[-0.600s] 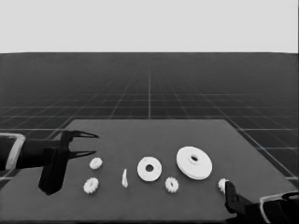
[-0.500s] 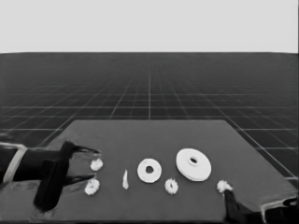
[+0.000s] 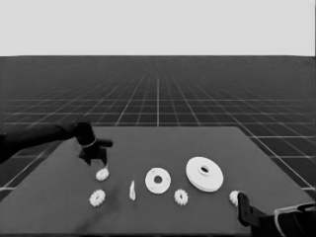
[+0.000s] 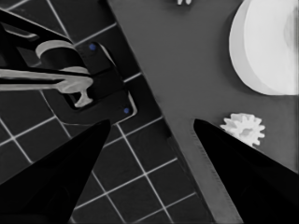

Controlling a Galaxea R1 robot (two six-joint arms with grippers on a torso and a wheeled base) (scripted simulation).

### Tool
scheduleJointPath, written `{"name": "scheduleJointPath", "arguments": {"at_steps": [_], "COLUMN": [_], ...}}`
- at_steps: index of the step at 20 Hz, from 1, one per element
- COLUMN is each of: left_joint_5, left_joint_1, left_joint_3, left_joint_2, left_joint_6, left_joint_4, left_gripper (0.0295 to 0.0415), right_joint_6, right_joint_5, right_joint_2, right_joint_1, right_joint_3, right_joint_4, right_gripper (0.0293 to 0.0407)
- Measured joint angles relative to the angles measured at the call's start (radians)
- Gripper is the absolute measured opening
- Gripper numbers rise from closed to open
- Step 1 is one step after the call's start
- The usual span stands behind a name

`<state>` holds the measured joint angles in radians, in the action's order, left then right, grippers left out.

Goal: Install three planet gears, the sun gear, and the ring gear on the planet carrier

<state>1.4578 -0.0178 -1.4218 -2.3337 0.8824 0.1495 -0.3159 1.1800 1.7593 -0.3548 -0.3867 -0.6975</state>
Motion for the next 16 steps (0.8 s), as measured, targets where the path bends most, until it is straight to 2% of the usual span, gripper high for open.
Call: {"name": "scheduleJointPath", "arguments": {"at_steps": [2, 3, 5, 12, 14, 16], "left_joint_5": [0.002, -0.051, -0.106, -0.136, -0.137, -0.137], "left_joint_1": [0.002, 0.077, 0.159, 0.194, 0.194, 0.194], "left_joint_3": [-0.038, -0.084, -0.154, -0.201, -0.202, -0.202], "left_joint_2": [-0.014, -0.034, -0.067, -0.089, -0.089, -0.089], "left_joint_6": [-0.005, -0.019, -0.042, -0.058, -0.058, -0.058], "left_joint_4": [-0.017, 0.041, 0.088, 0.107, 0.107, 0.107], "left_gripper": [0.0385, 0.0385, 0.0385, 0.0385, 0.0314, 0.0313], "right_joint_6": [0.0, 0.0, 0.0, 0.0, 0.0, 0.0], "right_joint_5": [0.0, 0.0, 0.0, 0.0, 0.0, 0.0], "right_joint_2": [0.0, 0.0, 0.0, 0.0, 0.0, 0.0], "right_joint_1": [0.0, 0.0, 0.0, 0.0, 0.0, 0.0], "right_joint_3": [0.0, 0.0, 0.0, 0.0, 0.0, 0.0], "right_joint_4": [0.0, 0.0, 0.0, 0.0, 0.0, 0.0], "right_gripper": [0.0385, 0.0385, 0.0385, 0.0385, 0.0385, 0.0385]}}
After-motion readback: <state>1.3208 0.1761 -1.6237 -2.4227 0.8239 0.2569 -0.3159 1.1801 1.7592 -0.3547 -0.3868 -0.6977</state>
